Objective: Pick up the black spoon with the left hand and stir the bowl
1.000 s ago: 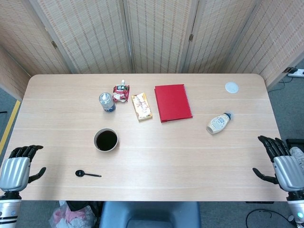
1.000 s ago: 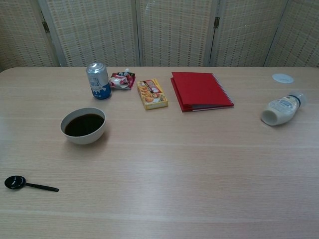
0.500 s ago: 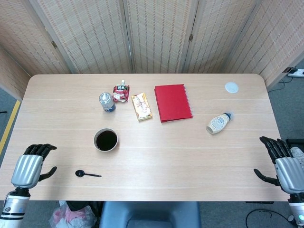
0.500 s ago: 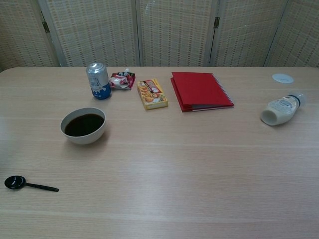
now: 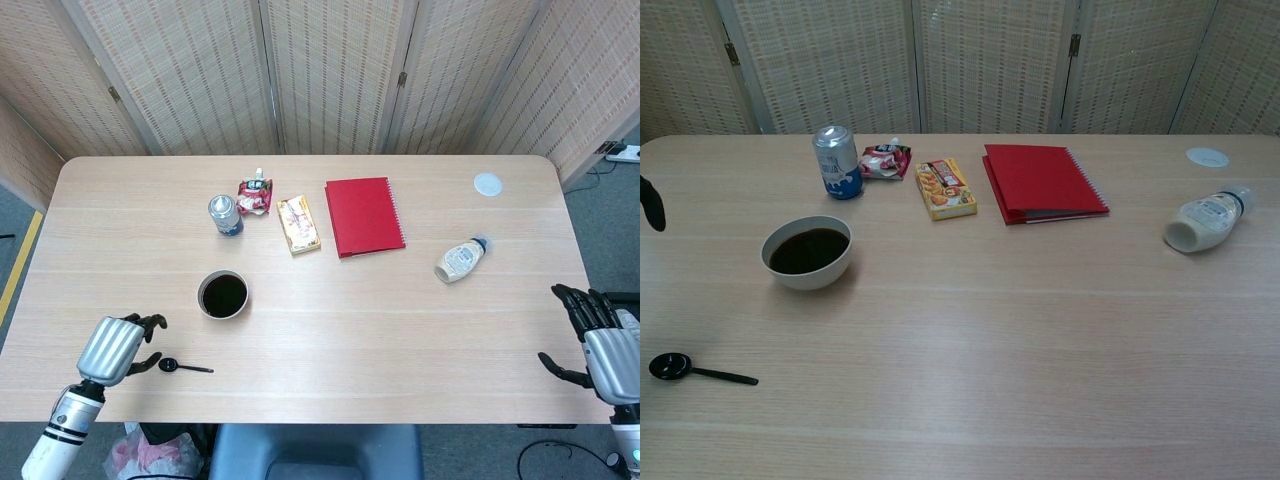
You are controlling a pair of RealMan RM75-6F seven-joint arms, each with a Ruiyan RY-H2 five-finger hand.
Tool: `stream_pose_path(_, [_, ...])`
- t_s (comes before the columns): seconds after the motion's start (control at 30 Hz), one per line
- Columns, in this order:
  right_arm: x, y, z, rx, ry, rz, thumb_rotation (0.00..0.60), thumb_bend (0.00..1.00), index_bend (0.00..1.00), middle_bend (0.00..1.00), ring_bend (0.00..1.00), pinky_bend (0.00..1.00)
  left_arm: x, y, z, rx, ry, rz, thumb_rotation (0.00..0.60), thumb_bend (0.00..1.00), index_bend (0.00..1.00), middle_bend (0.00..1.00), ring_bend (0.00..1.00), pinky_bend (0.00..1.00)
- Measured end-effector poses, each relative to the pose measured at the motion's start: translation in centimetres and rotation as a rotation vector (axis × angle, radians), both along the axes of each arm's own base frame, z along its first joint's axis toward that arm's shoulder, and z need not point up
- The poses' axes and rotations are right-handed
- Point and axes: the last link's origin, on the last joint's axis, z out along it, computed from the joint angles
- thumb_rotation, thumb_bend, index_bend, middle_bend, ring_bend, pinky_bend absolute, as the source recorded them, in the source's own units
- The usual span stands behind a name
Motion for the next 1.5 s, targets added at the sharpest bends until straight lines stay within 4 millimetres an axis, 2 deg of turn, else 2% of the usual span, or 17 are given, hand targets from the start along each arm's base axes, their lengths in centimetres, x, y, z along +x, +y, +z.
stream_pose_path(0.17, [0.1,-0.3,0.1,-0.001,0.001,0.009,0.600,0.14,0.00,0.09,0.10,0.08,0.7,0.6,-1.7,-0.048,0.001,-0.028,0.600,0.25,0.51,0.82,0.75,0.98])
stream_pose_path(0.33, [0.0,-0.4,0.0,0.003,0.002,0.006,0.600,0.14,0.00,0.09,0.10,0.08,0.9,0.9,-3.3,-0.098,0.017,-0.027,0.600,0.25,0.53,0.88,0.80,1.00])
stream_pose_path(0.7, [-0.3,-0.4,-0.1,0.004,0.000,-0.002,0.600,0.14,0.00,0.09,0.11,0.08,1.0,0.6,-6.8,-0.195,0.093,-0.008,0.600,0.25,0.51,0.90,0.83,1.00])
stream_pose_path(1.17, [-0.6,-0.4,-0.2,0.009,0.000,-0.012,0.600,0.14,0.00,0.09,0.11,0.08,1.0,0.3,-8.7,-0.234,0.193,0.029,0.600,0.28,0.53,0.93,0.86,1.00])
stream_pose_path(1.5, [-0.8,-0.4,-0.2,0.009,-0.001,-0.016,0.600,0.14,0.00,0.09,0.11,0.08,1.5,0.4,-9.7,-0.269,0.215,0.066,0.600,0.36,0.54,0.93,0.87,1.00])
